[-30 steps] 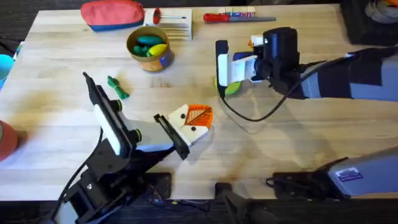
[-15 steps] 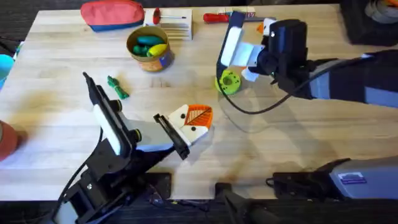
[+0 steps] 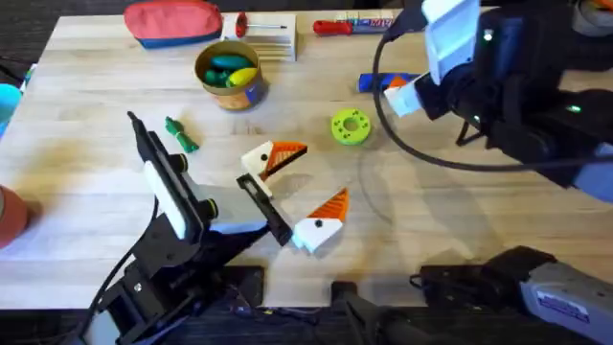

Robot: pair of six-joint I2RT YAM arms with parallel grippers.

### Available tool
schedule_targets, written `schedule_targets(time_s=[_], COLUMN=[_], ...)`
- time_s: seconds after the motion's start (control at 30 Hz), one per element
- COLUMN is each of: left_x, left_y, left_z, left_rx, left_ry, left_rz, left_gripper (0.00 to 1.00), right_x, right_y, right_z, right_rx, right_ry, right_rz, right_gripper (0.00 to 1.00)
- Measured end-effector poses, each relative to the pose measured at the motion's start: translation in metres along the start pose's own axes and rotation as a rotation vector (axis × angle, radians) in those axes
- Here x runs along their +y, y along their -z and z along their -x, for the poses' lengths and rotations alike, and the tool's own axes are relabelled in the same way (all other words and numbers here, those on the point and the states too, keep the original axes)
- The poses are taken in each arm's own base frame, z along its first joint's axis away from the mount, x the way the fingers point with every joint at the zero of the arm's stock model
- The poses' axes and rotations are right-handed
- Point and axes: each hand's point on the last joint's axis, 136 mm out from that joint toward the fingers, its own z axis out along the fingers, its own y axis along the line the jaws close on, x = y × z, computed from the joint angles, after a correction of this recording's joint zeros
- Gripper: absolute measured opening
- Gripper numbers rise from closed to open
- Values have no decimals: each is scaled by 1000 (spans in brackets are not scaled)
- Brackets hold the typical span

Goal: Pick up the gripper from the table and insert it into the empty holder that is missing its gripper. Then pick up a screw, insert it into the mounting hole, and use the screwdriver to tighten it. Finally, clean up the table by picking up the vegetable and placing it into the bucket.

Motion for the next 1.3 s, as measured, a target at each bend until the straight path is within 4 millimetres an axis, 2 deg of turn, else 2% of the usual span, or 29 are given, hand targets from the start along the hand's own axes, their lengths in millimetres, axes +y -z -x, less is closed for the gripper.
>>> schedule_targets(time_s=[0.2, 0.33, 0.47, 0.53, 0.67, 0.73, 0.83, 1.07, 1.17, 1.3], left_x=[0, 1, 14, 24, 44, 54, 66, 86, 89, 91], left_y=[0, 0, 4, 13, 45, 59, 72, 70, 62, 50], left_z=[0, 8, 13, 26, 80, 101, 118, 123, 135, 155], left_rx=[-2, -32, -13, -3, -36, -35, 14, 289, 358, 365], left_ry=[0, -3, 1, 6, 53, 78, 100, 54, 32, 26], left_rz=[0, 8, 92, 161, 330, 407, 511, 682, 713, 727], left_gripper=[993, 993, 994, 994, 995, 995, 995, 995, 995, 995], right_x=[15, 25, 32, 32, 32, 31, 30, 28, 28, 28], right_y=[38, 49, 51, 52, 52, 52, 52, 53, 53, 53], right_z=[11, 15, 16, 17, 19, 21, 25, 30, 30, 30], right_rx=[-47, -66, -72, -73, -82, -89, -105, -128, -128, -128], right_ry=[-57, -55, -52, -55, -62, -65, -72, -82, -82, -82], right_rz=[62, 94, 112, 114, 113, 111, 107, 102, 102, 102], right_gripper=[994, 994, 994, 994, 994, 994, 994, 994, 994, 994])
